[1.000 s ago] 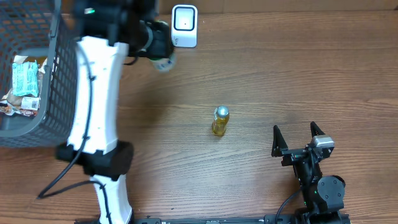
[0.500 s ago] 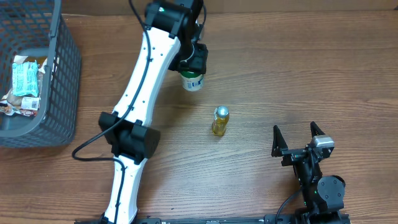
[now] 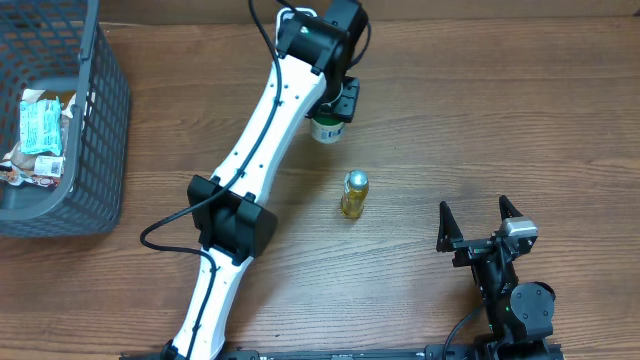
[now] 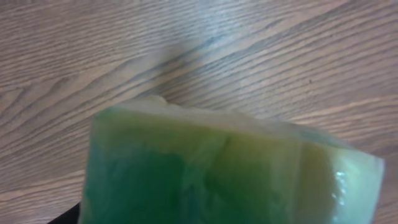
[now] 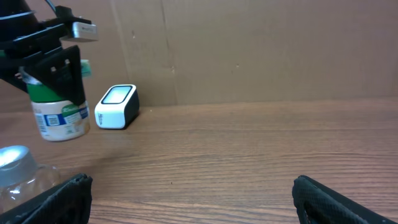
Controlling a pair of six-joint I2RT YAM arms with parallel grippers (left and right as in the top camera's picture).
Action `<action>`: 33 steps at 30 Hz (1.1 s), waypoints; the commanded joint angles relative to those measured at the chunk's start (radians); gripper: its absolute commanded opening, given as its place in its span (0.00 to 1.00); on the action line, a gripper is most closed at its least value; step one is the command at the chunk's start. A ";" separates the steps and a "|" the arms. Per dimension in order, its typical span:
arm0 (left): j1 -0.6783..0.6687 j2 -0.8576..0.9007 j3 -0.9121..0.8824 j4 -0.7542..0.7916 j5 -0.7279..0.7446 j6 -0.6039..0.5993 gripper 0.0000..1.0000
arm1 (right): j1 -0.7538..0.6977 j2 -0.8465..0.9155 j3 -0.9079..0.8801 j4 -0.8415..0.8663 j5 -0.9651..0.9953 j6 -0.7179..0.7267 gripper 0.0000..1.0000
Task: Scan the item barcode
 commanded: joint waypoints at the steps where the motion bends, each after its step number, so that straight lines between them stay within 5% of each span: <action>1: -0.003 0.003 0.006 0.014 -0.042 -0.080 0.24 | -0.006 -0.010 -0.011 0.003 -0.002 -0.004 1.00; 33: -0.022 -0.003 0.006 -0.136 -0.249 -0.148 0.12 | -0.006 -0.010 -0.011 0.003 -0.002 -0.003 1.00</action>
